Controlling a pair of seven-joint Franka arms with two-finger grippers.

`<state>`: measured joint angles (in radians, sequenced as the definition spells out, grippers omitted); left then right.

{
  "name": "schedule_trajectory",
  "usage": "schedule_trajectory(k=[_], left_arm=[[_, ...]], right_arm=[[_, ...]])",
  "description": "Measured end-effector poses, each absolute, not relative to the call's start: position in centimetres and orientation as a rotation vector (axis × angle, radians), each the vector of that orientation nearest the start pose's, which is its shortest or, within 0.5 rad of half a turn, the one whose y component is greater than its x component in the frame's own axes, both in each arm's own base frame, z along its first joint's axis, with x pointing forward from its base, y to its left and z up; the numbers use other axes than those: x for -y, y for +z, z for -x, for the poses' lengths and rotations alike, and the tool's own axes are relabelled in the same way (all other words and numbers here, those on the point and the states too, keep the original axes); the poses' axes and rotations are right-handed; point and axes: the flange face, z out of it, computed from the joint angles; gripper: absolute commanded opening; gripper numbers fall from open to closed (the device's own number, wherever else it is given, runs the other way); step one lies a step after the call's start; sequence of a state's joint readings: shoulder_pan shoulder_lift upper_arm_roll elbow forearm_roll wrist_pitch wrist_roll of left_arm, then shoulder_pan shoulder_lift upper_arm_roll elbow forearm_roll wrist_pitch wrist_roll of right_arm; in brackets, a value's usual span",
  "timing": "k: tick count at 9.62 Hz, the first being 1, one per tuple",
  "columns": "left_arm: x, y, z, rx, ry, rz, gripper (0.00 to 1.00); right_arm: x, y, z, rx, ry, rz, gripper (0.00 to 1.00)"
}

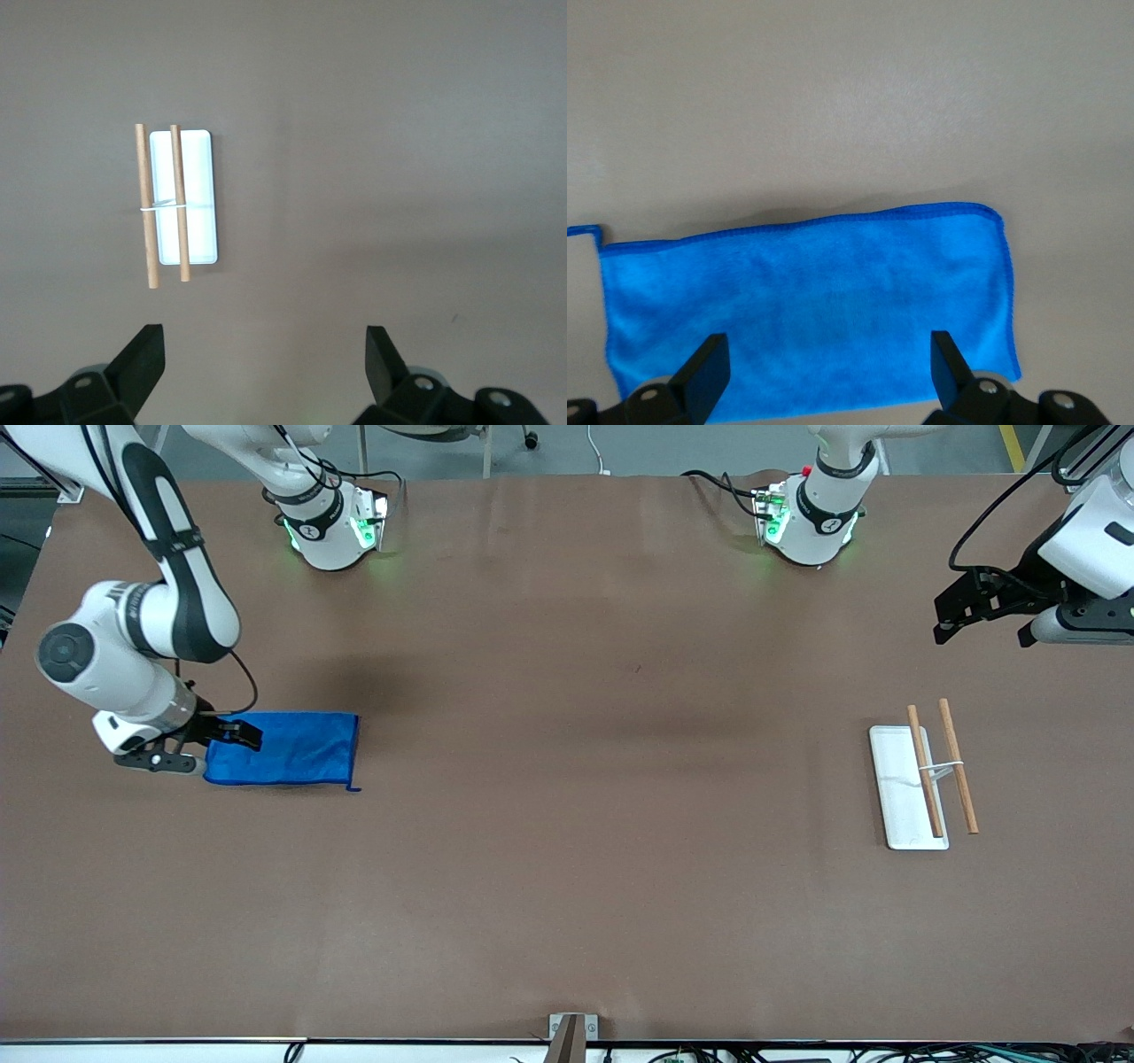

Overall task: Right arm passes towel to left arm to hang
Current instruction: 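Close the right gripper on the blue towel's edge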

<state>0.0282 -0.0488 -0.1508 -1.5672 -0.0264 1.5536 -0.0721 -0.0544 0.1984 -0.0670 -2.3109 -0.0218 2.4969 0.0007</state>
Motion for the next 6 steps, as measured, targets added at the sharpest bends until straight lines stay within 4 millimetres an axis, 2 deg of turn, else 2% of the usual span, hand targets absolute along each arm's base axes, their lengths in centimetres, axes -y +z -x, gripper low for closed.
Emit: schedule_trajectory(k=[2, 3, 6], left_arm=[[7.0, 65.4, -53.8, -0.079, -0.067, 3.168, 1.00], [7.0, 65.5, -53.8, -0.079, -0.070, 3.169, 1.00], [6.9, 65.5, -53.8, -0.076, -0.071, 3.169, 1.00]], right_arm=[[6.2, 21.7, -50.7, -0.154, -0.023, 3.167, 0.89], [6.2, 20.3, -50.2, -0.152, -0.018, 3.167, 0.84], [6.1, 18.9, -49.7, -0.149, 0.018, 3.167, 0.81]])
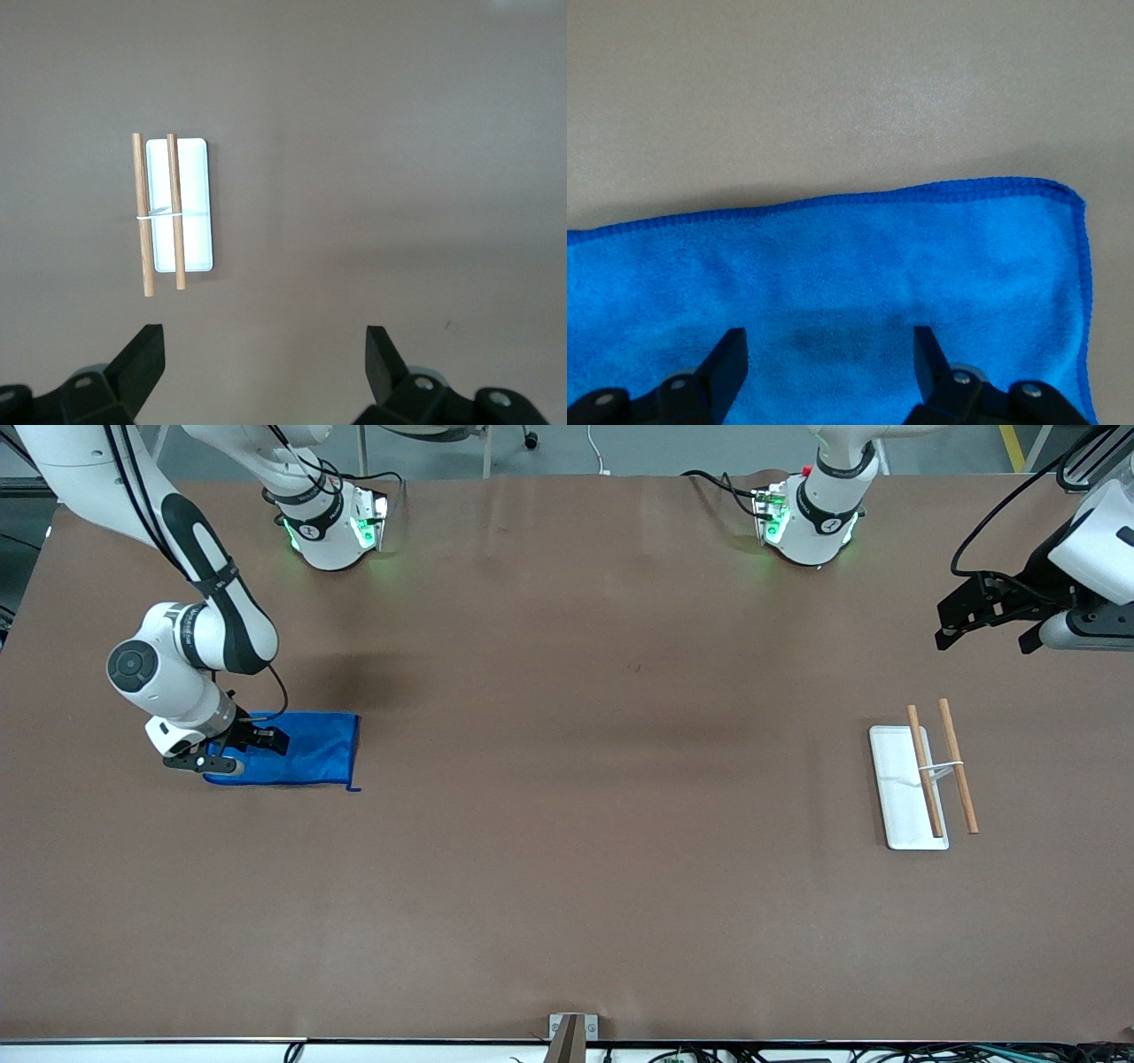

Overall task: Right arm passes towel to left arm to hang
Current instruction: 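Close the right gripper on the blue towel's edge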

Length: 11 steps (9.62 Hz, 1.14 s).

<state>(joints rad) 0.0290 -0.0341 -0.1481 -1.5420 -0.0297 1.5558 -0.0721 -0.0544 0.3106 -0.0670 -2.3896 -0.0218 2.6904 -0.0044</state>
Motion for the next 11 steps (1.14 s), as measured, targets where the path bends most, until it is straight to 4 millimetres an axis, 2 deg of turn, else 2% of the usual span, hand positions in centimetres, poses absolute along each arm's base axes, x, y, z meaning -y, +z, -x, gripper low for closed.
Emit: schedule_trajectory(k=[2, 3, 4, 5, 6, 7, 9, 11], left_arm=[[6.9, 65.5, -53.8, -0.076, -0.071, 3.169, 1.00], [6.9, 65.5, -53.8, -0.076, -0.071, 3.169, 1.00], [6.9, 65.5, -53.9, -0.076, -0.071, 3.169, 1.00], [6.9, 65.5, -53.9, -0.076, -0.071, 3.169, 1.00], [6.9, 65.5, -53.9, -0.076, -0.071, 3.169, 1.00], [6.9, 65.5, -53.9, -0.076, -0.071, 3.169, 1.00], [7.0, 65.5, -53.9, -0.078, -0.071, 3.169, 1.00], [7.0, 65.5, -53.9, -0.078, -0.072, 3.169, 1.00]], right_arm=[[6.1, 17.9, -49.4, -0.147, 0.002, 3.169, 0.78], [6.1, 17.5, -49.2, -0.146, -0.005, 3.169, 0.70], [6.1, 17.1, -49.2, -0.146, -0.002, 3.169, 0.48], [6.0, 17.1, -49.2, -0.145, -0.003, 3.169, 0.22], [6.0, 17.3, -49.3, -0.143, -0.011, 3.169, 0.06], [6.0, 17.5, -49.3, -0.143, -0.017, 3.169, 0.00], [5.9, 17.6, -49.3, -0.142, -0.005, 3.168, 0.00], [5.8, 17.9, -49.6, -0.143, 0.110, 3.162, 0.00]])
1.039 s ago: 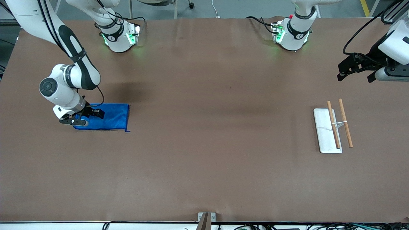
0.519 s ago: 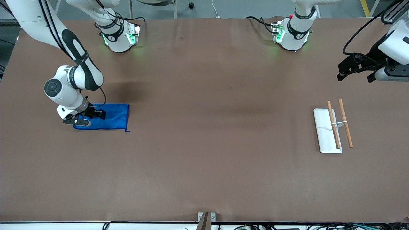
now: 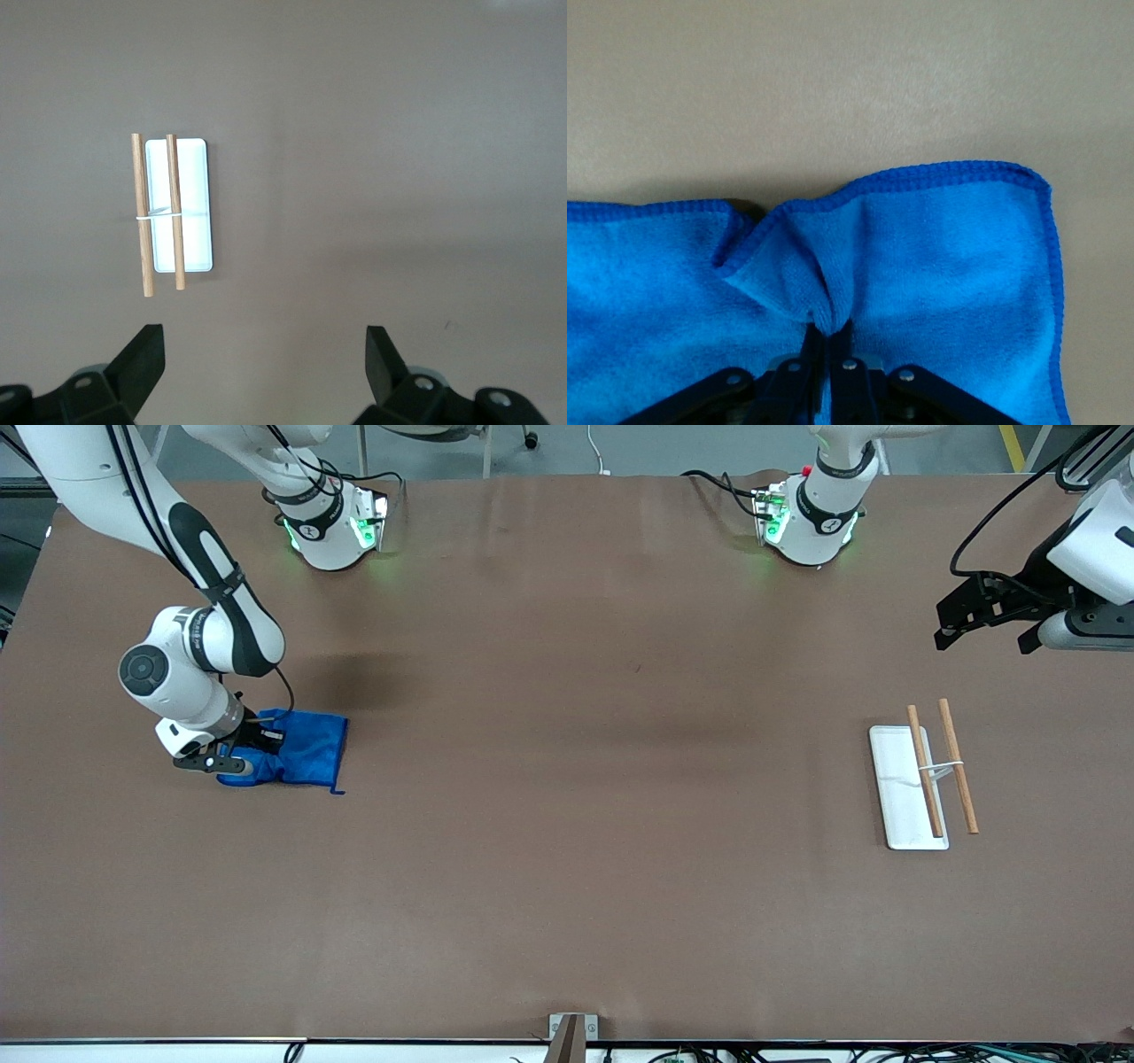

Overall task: Right arm passes towel to left arm to hang
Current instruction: 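Lift the towel with the right gripper while the left gripper approaches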

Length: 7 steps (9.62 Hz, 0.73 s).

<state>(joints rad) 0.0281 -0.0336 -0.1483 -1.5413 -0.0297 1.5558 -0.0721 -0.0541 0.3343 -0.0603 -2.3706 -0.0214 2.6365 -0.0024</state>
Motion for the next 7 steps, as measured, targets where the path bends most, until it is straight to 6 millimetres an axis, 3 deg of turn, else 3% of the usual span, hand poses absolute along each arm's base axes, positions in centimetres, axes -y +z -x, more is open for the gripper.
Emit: schedule_trajectory(k=[1, 3, 5, 7], left_arm=[[6.9, 65.5, -53.9, -0.077, -0.072, 3.169, 1.00], [6.9, 65.5, -53.9, -0.076, -0.072, 3.169, 1.00], [6.8, 65.5, -53.9, -0.074, -0.072, 3.164, 1.00], [6.8, 65.6, -54.0, -0.078, -0.091, 3.163, 1.00]], right_arm=[[5.5, 19.0, -50.3, -0.145, 0.178, 3.156, 0.00], [3.9, 24.0, -52.7, -0.151, 0.261, 3.142, 0.00], [2.3, 31.5, -55.5, -0.197, 0.325, 3.064, 0.00], [-0.9, 39.0, -58.5, -0.173, 0.292, 2.964, 0.00]])
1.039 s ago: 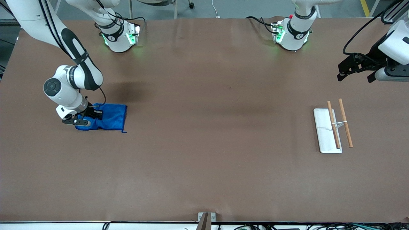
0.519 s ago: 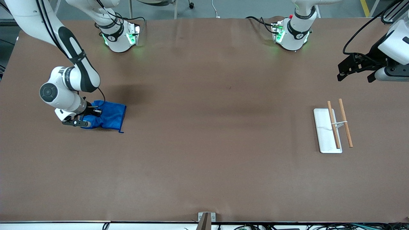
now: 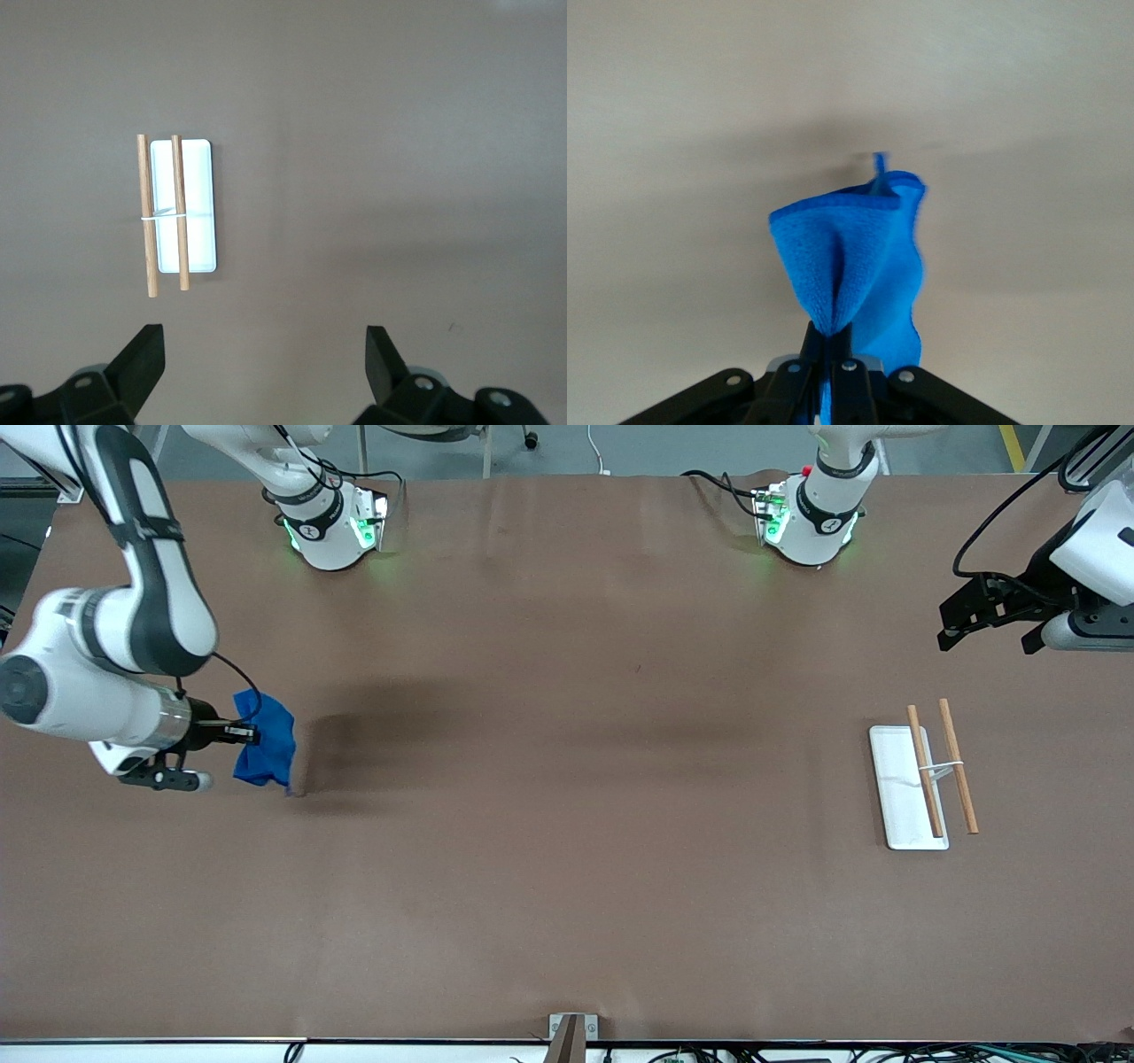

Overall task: Right arm passes towel to left arm to hang
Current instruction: 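Lift the towel with the right gripper while the left gripper approaches, then grasp the towel with the left gripper beside the right gripper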

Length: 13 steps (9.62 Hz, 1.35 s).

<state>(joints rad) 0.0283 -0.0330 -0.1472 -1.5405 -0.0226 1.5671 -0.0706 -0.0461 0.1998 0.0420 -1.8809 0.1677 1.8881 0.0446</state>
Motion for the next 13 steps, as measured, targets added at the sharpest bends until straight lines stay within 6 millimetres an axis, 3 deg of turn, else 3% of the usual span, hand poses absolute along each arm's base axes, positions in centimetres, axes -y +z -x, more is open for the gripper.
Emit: schedule_trajectory(k=[2, 4, 6, 8, 9, 11, 13], left_arm=[[8.7, 65.4, -54.6, -0.102, -0.126, 3.267, 1.00], [10.2, 62.7, -57.5, -0.073, -0.148, 3.479, 1.00], [10.7, 57.4, -61.9, -0.082, -0.190, 3.648, 1.00], [12.7, 50.8, -64.6, -0.097, -0.050, 3.936, 1.00], [14.1, 47.7, -65.3, -0.082, 0.062, 4.062, 1.00], [19.2, 42.4, -65.0, -0.077, 0.401, 4.243, 1.00], [23.7, 38.3, -64.4, -0.097, 0.625, 4.349, 0.99]], right_arm=[[-5.9, 41.8, -59.6, -0.170, 0.239, 2.774, 0.00], [-12.4, 43.2, -60.1, -0.184, 0.171, 2.545, 0.00], [-19.5, 44.8, -59.5, -0.197, 0.132, 2.339, 0.00], [-25.0, 46.3, -58.4, -0.230, 0.123, 2.174, 0.00], [-27.7, 46.8, -57.7, -0.257, 0.114, 2.100, 0.00], [-32.9, 47.9, -55.6, -0.315, 0.123, 1.970, 0.00], [-36.2, 48.6, -53.6, -0.353, 0.195, 1.858, 0.00]])
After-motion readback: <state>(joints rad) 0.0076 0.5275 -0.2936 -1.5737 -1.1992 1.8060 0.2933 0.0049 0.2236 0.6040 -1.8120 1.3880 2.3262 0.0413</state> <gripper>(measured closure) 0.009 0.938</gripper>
